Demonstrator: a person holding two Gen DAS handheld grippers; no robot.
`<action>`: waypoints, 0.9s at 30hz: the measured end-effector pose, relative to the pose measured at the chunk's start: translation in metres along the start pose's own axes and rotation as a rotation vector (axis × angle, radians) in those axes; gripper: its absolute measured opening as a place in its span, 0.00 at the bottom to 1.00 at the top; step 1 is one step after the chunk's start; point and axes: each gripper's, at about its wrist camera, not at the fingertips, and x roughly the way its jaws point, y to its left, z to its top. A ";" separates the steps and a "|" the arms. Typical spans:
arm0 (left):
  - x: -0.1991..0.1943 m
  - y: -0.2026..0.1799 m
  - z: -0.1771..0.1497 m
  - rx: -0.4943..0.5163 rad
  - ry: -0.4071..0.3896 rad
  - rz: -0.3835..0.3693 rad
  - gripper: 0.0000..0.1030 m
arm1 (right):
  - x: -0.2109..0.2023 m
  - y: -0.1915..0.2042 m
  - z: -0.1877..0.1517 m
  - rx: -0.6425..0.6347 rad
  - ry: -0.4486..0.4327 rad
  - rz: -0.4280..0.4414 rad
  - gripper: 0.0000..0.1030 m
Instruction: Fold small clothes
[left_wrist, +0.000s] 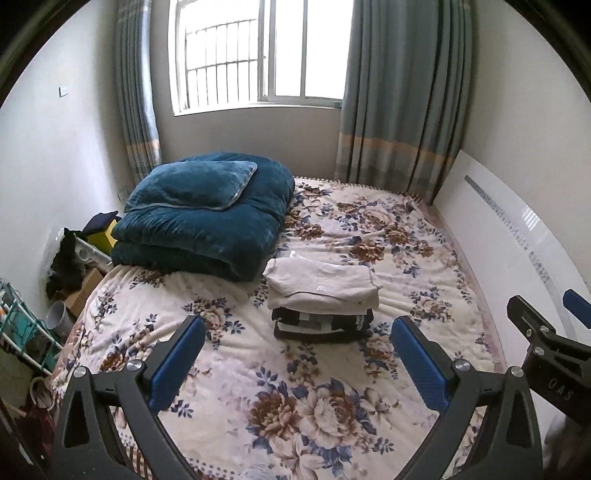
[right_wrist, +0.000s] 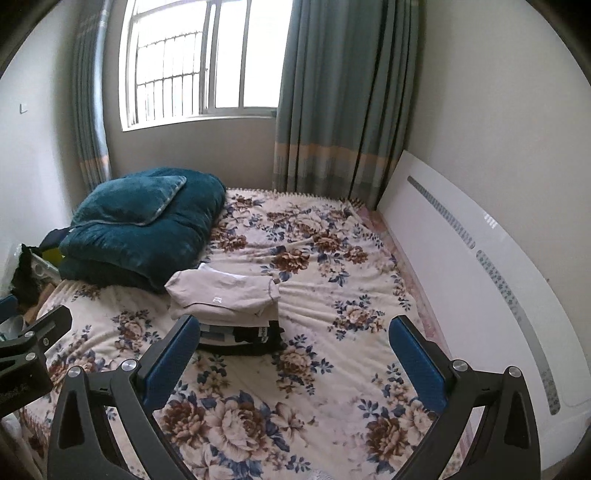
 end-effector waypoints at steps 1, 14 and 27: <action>-0.007 0.001 -0.001 0.000 -0.008 -0.002 1.00 | -0.009 0.000 -0.002 -0.001 -0.006 0.004 1.00; -0.047 0.001 -0.010 0.010 -0.066 0.005 1.00 | -0.070 -0.006 -0.005 0.010 -0.062 0.032 1.00; -0.062 0.000 -0.008 0.018 -0.091 0.019 1.00 | -0.070 -0.010 0.000 0.013 -0.065 0.048 1.00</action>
